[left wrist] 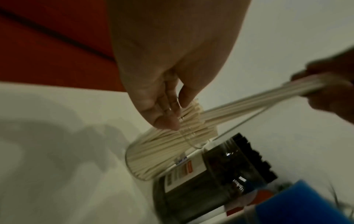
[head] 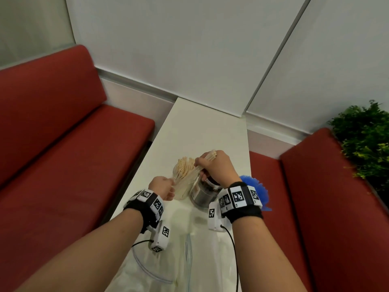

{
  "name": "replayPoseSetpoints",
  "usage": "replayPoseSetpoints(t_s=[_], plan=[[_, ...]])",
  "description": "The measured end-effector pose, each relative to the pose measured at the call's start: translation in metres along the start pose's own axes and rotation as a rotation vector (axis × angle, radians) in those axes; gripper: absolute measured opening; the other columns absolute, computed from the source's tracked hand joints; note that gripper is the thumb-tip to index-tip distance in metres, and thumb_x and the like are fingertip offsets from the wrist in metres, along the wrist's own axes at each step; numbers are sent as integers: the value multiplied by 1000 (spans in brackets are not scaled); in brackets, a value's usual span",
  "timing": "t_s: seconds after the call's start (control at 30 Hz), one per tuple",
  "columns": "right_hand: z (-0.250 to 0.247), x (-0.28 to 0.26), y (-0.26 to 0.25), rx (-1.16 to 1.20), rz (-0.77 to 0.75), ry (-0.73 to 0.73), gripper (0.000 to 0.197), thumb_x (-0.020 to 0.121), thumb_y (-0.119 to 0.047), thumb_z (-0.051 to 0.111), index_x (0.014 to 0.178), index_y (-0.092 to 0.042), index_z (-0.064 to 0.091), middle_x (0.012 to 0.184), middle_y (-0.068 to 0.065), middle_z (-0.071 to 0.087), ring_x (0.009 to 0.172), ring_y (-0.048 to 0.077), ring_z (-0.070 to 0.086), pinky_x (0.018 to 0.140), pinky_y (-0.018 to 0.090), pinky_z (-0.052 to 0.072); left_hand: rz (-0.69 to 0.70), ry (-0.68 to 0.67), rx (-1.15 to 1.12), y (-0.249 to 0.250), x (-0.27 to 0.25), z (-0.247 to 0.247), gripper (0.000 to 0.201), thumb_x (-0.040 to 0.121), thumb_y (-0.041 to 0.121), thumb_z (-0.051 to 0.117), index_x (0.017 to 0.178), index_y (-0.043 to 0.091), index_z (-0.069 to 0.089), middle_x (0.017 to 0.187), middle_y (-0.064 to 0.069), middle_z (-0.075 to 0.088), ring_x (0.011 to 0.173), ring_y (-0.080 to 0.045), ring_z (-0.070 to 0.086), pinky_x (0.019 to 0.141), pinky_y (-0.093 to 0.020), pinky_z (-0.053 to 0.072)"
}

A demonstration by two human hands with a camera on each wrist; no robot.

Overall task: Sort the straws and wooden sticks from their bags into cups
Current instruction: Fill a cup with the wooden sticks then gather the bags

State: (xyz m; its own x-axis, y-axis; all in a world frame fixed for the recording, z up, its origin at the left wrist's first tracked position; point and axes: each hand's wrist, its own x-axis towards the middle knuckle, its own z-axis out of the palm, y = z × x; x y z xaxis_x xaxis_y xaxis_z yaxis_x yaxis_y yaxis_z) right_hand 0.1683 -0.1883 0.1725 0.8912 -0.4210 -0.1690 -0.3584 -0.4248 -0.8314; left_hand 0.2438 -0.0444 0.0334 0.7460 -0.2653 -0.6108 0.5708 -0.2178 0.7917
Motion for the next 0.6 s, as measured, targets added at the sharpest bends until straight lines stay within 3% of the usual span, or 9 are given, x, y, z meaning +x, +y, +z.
replayPoseSetpoints(t_s=[0.07,0.13,0.2,0.33,0.4,0.5,0.6], plan=[[2,14,3,-10,18,9,17,88,-6,68,84,10,73,59,18,66,39,18,58,50,24,53,100,83,207,-3,9,3,22,97,27,54,111,10,50,85,-13,64,59,-26,62,50,-29,52],[3,26,6,-12,36,24,17,88,-5,68,85,11,72,62,21,66,39,18,58,46,22,51,211,154,415,-4,19,6,41,95,38,54,128,20,37,98,-13,66,81,-31,67,64,-31,51],[2,37,7,-4,41,35,17,89,-5,68,86,12,72,65,24,67,40,20,58,46,23,51,302,185,535,-6,33,9,61,94,43,54,143,20,27,104,-15,67,94,-33,65,73,-31,45],[2,55,13,-14,47,56,16,89,-4,67,86,11,72,61,21,65,37,17,58,44,23,50,299,113,590,-7,50,13,69,92,47,55,147,20,24,107,-16,68,96,-34,66,81,-35,51],[5,65,18,20,74,78,15,89,-3,67,86,12,71,55,16,63,36,17,57,42,23,50,266,75,554,-6,52,13,62,92,45,53,144,22,30,108,-15,67,86,-32,69,71,-35,57],[20,74,29,-28,89,62,15,89,-5,68,78,5,68,48,7,61,34,14,58,41,21,46,225,6,394,-6,50,16,52,93,40,53,141,25,36,103,-9,66,64,-23,69,48,-28,51],[48,74,45,-114,145,-1,17,93,-11,67,87,5,67,55,7,65,40,11,62,43,18,45,240,-29,292,-11,47,18,47,95,39,51,140,26,40,94,-6,65,57,-23,68,45,-29,53]])
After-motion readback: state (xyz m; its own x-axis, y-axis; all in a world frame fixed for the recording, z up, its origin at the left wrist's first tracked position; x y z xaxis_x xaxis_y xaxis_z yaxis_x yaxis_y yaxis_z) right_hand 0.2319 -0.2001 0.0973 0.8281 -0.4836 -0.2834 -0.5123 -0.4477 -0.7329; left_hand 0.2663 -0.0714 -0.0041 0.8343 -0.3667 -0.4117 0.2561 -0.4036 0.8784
